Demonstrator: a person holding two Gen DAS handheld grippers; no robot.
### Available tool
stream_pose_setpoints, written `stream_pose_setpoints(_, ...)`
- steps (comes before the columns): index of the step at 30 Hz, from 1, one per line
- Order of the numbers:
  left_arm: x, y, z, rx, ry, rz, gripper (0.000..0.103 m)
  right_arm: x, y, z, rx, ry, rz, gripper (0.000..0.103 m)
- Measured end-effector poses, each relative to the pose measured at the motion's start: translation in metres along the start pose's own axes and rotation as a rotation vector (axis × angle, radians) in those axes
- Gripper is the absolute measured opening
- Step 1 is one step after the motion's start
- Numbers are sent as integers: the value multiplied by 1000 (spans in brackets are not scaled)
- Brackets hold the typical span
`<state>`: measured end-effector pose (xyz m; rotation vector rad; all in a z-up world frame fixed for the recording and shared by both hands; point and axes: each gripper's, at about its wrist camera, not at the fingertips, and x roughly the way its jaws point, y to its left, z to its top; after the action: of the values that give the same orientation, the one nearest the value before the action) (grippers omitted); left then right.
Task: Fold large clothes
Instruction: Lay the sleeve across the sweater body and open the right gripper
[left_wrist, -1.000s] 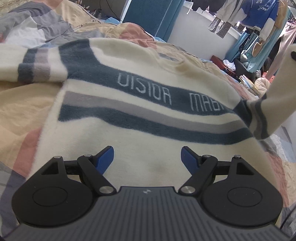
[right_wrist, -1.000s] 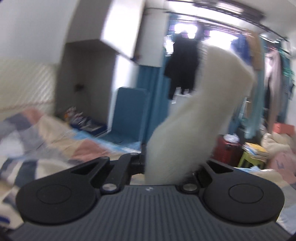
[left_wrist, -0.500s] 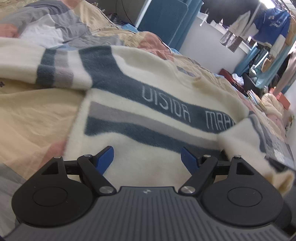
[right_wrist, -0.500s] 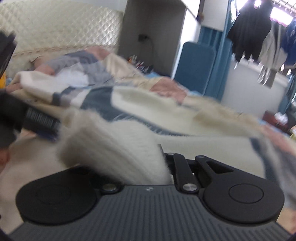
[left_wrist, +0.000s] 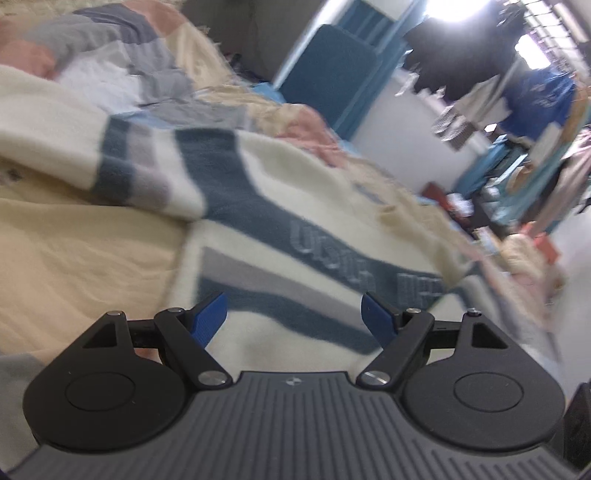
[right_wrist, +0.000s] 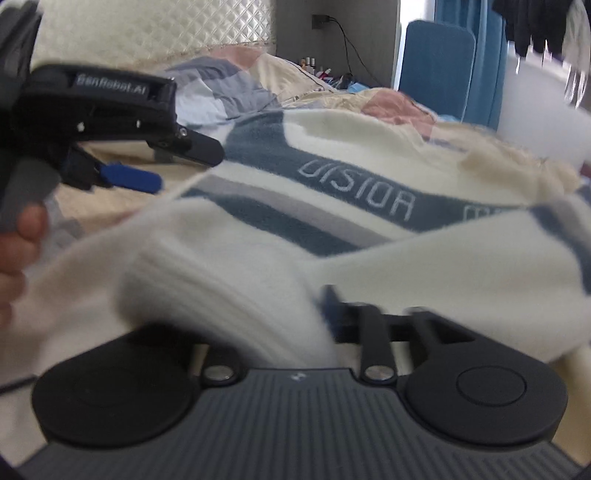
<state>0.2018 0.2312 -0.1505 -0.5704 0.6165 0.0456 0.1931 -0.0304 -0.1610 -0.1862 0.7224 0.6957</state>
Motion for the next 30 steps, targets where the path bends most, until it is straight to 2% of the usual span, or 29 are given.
stream_pose_setpoints(1, -1, -3, -1, 12, -8, -14, 83, -6, 2, 0, 7, 9, 13, 83)
stream_pose_setpoints(3, -1, -12, -4, 51, -16, -28, 83, -21, 5, -4, -19, 30, 39, 83)
stream_pose_setpoints(7, 0, -30, -14, 107, 7, -68, 82, -54, 4, -8, -59, 62, -4, 83)
stream_pose_setpoints(10, 1, -42, -23, 142, 37, -100, 82, -74, -11, -11, 56, 76, -54, 83)
stream_pose_setpoints(16, 2, -71, -45, 267, 74, -79, 80, -110, -41, -24, 301, -70, -89, 83)
stream_pose_setpoints(23, 21, -86, -65, 331, 158, -55, 68, -85, -59, -23, 400, -107, -160, 82)
stream_pose_setpoints(26, 29, -86, -75, 365, 181, -27, 65, -73, -69, -23, 472, -129, -143, 74)
stream_pose_setpoints(27, 32, -86, -77, 373, 189, -17, 65, -69, -70, -23, 484, -136, -138, 67)
stream_pose_setpoints(30, 40, -87, -83, 391, 203, 3, 65, -56, -69, -23, 457, -160, -165, 58)
